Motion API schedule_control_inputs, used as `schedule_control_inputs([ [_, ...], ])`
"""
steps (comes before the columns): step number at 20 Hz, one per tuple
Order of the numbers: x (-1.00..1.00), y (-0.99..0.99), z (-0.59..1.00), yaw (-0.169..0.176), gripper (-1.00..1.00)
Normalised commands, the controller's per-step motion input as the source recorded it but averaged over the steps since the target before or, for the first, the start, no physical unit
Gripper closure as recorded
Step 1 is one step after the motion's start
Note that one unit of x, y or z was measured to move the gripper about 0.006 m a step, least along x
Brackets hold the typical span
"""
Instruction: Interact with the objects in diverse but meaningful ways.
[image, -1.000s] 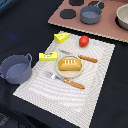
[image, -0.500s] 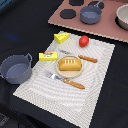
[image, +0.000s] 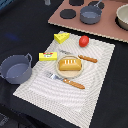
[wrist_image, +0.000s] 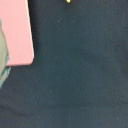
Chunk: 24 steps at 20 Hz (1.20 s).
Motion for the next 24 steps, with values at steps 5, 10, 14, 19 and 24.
schedule_control_inputs([
  [5,0.41,-0.09,-0.45,0.116,-1.00],
  [10,0.07,-0.01,-0.14,0.202,-1.00],
  [14,0.00,0.02,-0.04,0.210,-1.00],
  [19,0.04,0.01,-0.23,0.136,-1.00],
  [24,0.09,0.00,-0.37,0.051,-1.00],
])
